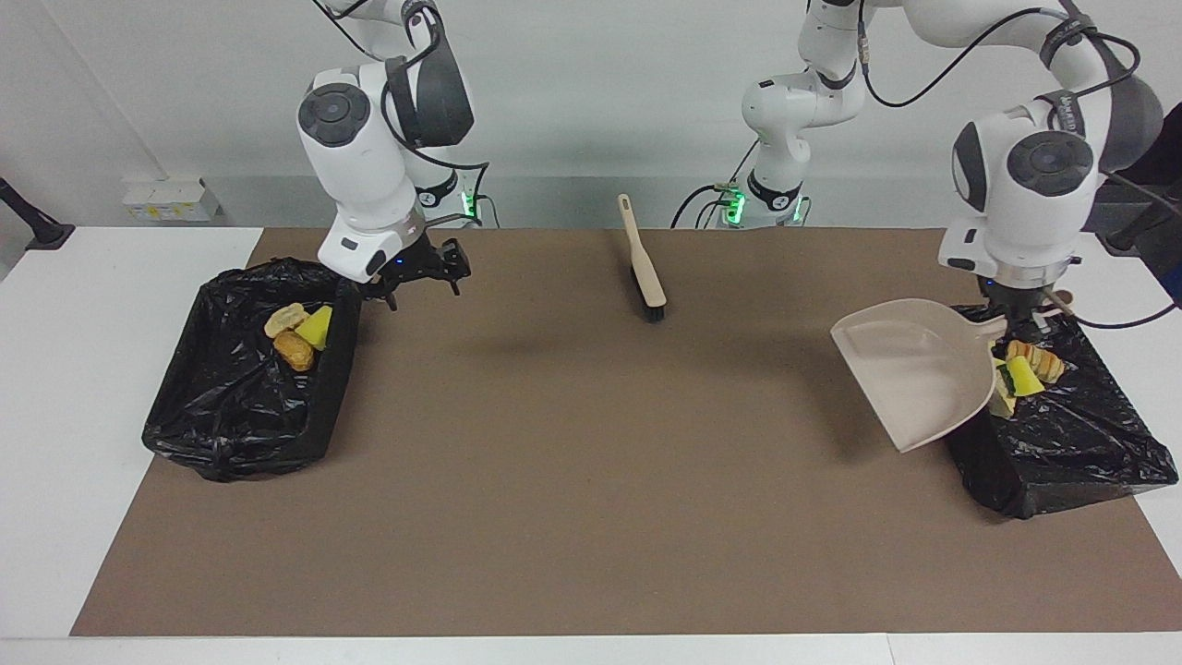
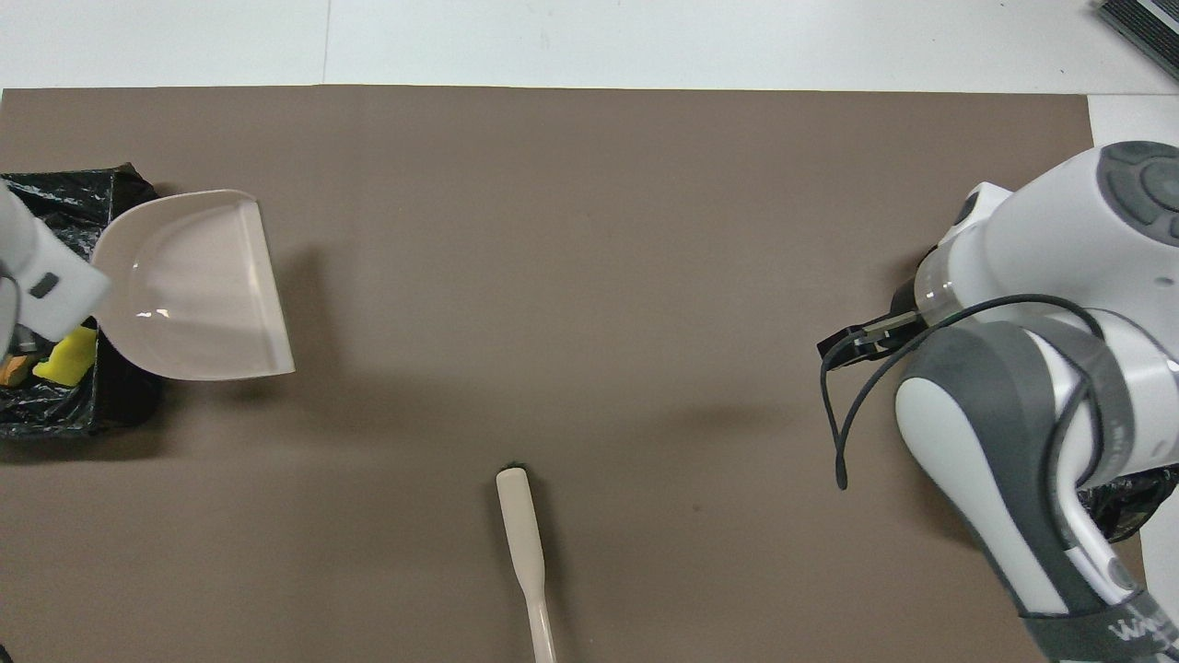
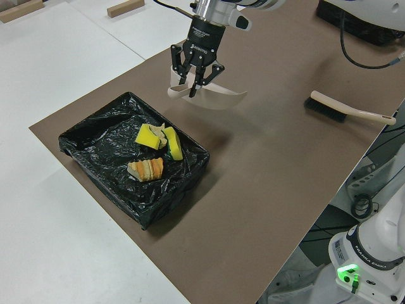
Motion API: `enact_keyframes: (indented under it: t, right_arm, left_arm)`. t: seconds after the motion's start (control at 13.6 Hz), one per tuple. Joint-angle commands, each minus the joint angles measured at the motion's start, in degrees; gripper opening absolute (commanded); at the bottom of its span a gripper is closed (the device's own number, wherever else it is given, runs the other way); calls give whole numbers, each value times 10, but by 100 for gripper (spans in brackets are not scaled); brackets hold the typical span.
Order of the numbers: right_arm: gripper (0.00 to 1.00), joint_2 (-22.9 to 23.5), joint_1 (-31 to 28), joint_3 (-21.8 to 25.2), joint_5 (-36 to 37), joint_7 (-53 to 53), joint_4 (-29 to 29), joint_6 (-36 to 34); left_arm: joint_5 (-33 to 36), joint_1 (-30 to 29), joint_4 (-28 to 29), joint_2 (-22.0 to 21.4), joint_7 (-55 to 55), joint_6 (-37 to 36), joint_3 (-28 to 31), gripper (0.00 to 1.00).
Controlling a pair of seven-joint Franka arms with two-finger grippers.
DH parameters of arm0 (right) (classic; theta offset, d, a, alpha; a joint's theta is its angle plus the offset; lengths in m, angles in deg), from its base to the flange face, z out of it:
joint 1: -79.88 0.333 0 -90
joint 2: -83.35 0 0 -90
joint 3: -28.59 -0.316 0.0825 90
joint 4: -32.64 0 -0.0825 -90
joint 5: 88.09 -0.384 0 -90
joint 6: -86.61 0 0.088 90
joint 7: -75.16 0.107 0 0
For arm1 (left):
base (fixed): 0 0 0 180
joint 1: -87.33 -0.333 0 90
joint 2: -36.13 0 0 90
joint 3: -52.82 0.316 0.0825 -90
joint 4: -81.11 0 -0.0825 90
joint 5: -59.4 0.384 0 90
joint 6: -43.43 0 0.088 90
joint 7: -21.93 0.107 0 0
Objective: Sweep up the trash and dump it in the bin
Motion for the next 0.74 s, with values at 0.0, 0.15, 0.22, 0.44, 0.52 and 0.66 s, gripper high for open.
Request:
enact_keyframes:
  t: [0.0,0.15,0.22,0.44,0.52,0.66]
  right_arm:
    - [100,-3,-49,-7,15,-17,-17,-12]
    - [100,-6,-74,-6,29,-24,-37,-13]
    - [100,-6,-85,-6,45,-34,-52,-13]
    - [100,-11,-99,26,49,-37,-76,-32]
    - [100,-10,-109,32,49,-37,-97,-49]
    - [100,-9,-129,31,45,-36,-128,-78]
  left_arm:
    - [-58,58,39,-12,-146,2,10,0]
    - [-79,118,47,-4,-280,8,10,0]
    - [-95,145,47,-2,-334,13,10,0]
    - [-151,217,47,9,-475,17,10,0]
    - [-158,246,47,11,-541,19,10,0]
    - [-207,268,42,20,-639,34,10,0]
